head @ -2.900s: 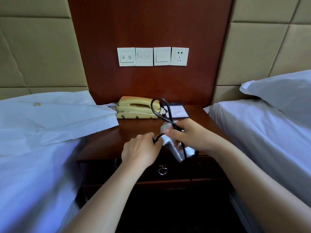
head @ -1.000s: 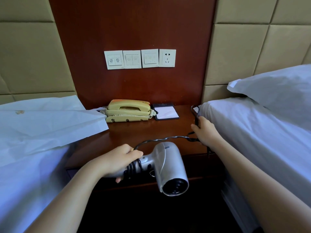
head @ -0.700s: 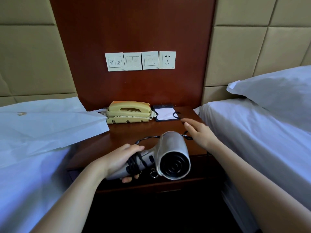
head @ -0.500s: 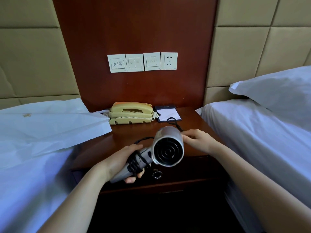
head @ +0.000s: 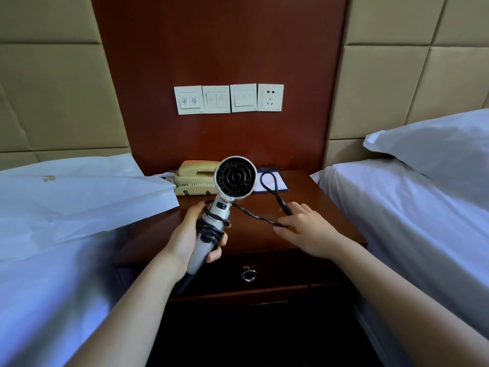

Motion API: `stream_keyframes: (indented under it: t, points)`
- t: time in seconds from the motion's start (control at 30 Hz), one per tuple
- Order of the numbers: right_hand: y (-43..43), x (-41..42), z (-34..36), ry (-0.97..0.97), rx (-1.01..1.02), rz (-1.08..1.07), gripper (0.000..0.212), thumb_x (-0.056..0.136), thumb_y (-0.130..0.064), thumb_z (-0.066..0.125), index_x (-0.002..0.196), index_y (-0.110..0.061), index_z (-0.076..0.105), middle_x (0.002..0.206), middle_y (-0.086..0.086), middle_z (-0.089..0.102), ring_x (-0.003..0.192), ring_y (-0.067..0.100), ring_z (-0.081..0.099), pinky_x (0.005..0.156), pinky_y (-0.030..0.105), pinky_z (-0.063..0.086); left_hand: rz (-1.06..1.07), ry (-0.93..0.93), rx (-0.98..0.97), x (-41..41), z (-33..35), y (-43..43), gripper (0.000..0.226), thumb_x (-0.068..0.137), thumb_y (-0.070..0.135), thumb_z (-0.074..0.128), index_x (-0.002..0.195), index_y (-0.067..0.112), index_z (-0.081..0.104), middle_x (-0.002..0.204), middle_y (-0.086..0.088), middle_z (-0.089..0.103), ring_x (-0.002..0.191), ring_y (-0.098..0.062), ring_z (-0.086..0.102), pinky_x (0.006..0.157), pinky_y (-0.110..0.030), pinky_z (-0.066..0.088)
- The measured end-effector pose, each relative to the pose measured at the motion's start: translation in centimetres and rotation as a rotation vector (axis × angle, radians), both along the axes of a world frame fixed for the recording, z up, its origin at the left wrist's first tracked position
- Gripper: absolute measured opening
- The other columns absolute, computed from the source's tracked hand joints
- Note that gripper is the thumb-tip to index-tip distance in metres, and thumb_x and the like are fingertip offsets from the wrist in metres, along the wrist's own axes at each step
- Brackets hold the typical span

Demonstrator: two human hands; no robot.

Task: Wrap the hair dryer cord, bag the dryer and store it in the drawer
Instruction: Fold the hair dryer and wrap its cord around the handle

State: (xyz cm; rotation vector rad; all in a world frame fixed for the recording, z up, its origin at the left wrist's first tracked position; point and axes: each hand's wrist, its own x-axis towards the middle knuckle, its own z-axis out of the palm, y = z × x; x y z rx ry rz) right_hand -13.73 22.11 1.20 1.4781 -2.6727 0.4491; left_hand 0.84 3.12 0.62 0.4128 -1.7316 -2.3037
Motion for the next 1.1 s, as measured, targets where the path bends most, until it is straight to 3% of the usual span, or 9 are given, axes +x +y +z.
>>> stream_keyframes:
  t: [0.1,0.2,0.27,0.33,0.43,0.53,0.67,0.9,1.1]
  points:
    - [-0.5,0.2,-0.4,0.110,0.054,0.017,0.033,0.096,-0.040,0.042,0.113,-0.023,0.066,0.152,0.003,0.029,0.142,0.022,0.018,0.106,0.036,0.025,0.083,0.039,0.026,-0.5,-0.1,0.6,0.058,0.095,0.050,0.026,0.084,0.001,0.056,0.053,-0.014,0.053,0.028,-0.020,0.038,0.033,-0.018,0.031]
    - [-0.8,0.5,-0.7,0.176,-0.029,0.106,0.033,0.096,-0.035,0.044,0.105,-0.015,0.069,0.155,0.002,0.027,0.146,0.016,0.013,0.113,0.036,0.019,0.128,0.046,0.073,-0.9,0.2,0.8,0.053,0.091,0.045,0.028,0.079,0.004,0.058,0.053,-0.011,0.055,0.030,-0.019,0.038,0.035,-0.018,0.029]
    - [-1.1,0.6,-0.7,0.145,-0.109,0.185,0.034,0.093,-0.030,0.043,0.097,-0.008,0.069,0.142,0.006,0.048,0.137,0.019,0.036,0.111,0.035,0.027,0.181,0.038,0.123,-0.8,0.7,0.9,0.049,0.088,0.041,0.028,0.078,0.004,0.058,0.054,-0.011,0.054,0.031,-0.019,0.038,0.036,-0.018,0.029]
    - [-1.2,1.2,-0.3,-0.033,-0.217,0.210,0.031,0.093,-0.024,0.044,0.083,-0.006,0.067,0.105,0.011,0.068,0.103,0.024,0.061,0.094,0.037,0.045,0.219,0.012,0.187,-0.9,0.7,0.6,0.046,0.086,0.037,0.028,0.077,0.004,0.058,0.055,-0.010,0.054,0.032,-0.018,0.038,0.036,-0.017,0.029]
    - [-1.3,1.8,0.2,-0.320,-0.288,0.176,0.039,0.095,-0.016,0.044,0.060,-0.018,0.059,0.074,-0.001,0.068,0.082,0.016,0.067,0.077,0.030,0.049,0.252,-0.026,0.274,-1.2,0.6,0.4,0.043,0.085,0.036,0.029,0.078,0.004,0.058,0.057,-0.009,0.054,0.032,-0.016,0.039,0.037,-0.016,0.030]
    - [-1.3,1.9,0.2,-0.420,-0.317,0.197,0.038,0.094,-0.011,0.042,0.062,-0.017,0.061,0.069,-0.005,0.067,0.082,0.011,0.067,0.086,0.030,0.050,0.250,-0.026,0.310,-1.4,0.5,0.6,0.047,0.087,0.043,0.030,0.078,0.006,0.056,0.059,-0.008,0.053,0.032,-0.016,0.038,0.038,-0.015,0.030]
    - [-1.2,2.3,0.6,-0.452,-0.304,0.242,0.025,0.094,-0.009,0.043,0.078,-0.015,0.061,0.053,-0.003,0.059,0.060,0.015,0.060,0.074,0.030,0.049,0.245,-0.033,0.311,-1.7,1.1,0.4,0.055,0.089,0.060,0.032,0.076,0.011,0.051,0.061,-0.008,0.050,0.031,-0.015,0.037,0.037,-0.014,0.028]
    - [-0.9,3.2,1.9,-0.211,-0.171,0.312,0.017,0.093,-0.018,0.052,0.079,-0.022,0.060,0.067,-0.008,0.055,0.062,0.006,0.051,0.063,0.024,0.044,0.279,0.000,0.381,-1.4,1.5,0.0,0.052,0.090,0.057,0.043,0.085,0.006,0.052,0.063,-0.006,0.052,0.031,-0.011,0.041,0.033,-0.014,0.032]
    - [-0.5,3.6,2.8,-0.070,-0.187,0.180,0.026,0.089,-0.031,0.056,0.065,-0.023,0.053,0.058,-0.004,0.049,0.062,0.018,0.051,0.058,0.036,0.043,0.386,-0.100,0.158,-1.3,1.2,-0.2,0.036,0.090,0.044,0.045,0.091,0.009,0.055,0.064,-0.012,0.054,0.034,-0.017,0.042,0.035,-0.016,0.034]
